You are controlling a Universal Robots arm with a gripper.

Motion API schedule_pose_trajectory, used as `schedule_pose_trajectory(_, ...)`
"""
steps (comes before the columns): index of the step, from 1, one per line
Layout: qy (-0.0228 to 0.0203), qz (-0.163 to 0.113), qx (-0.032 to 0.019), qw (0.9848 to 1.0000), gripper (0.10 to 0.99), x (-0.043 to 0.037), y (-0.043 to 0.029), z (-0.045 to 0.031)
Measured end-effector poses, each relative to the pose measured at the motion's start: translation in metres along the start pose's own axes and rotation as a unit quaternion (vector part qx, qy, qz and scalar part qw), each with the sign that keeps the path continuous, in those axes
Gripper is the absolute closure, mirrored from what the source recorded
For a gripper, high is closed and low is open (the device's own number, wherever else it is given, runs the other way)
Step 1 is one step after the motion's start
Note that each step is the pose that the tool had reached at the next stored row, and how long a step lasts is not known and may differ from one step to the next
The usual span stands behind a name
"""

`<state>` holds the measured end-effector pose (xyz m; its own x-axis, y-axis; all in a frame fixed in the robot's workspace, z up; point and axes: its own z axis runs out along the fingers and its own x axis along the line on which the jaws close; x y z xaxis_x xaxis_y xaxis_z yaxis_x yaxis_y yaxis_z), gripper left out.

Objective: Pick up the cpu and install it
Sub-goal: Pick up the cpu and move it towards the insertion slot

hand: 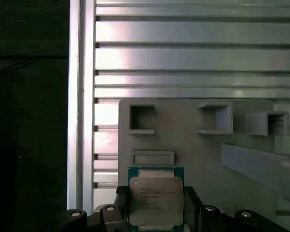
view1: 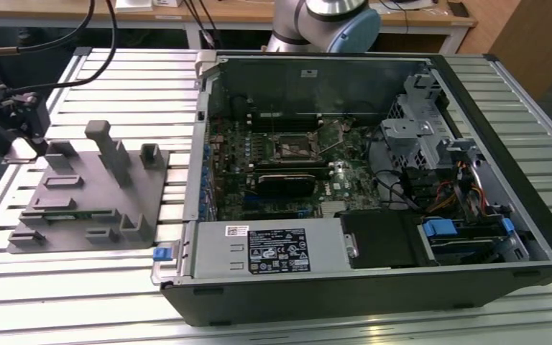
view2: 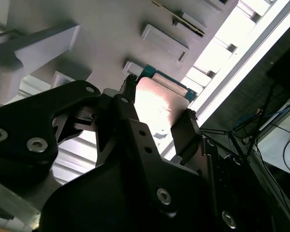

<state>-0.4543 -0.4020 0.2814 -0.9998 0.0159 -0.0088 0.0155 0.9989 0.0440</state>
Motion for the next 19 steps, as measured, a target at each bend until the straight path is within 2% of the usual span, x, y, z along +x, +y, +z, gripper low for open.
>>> schedule_pose_trajectory(5, 0.0000, 0.000, 0.0000, 1.0000, 0.545, -0.0001, 0.0008, -0.0085)
schedule_pose_trajectory(14, 0.0000, 0.000, 0.0000, 1.0000, 0.545, -0.0001, 0.0013, -0.0145)
schedule_pose_trajectory(19, 0.0000, 0.000, 0.0000, 1.0000, 0.545, -0.0002, 0.0024, -0.0225)
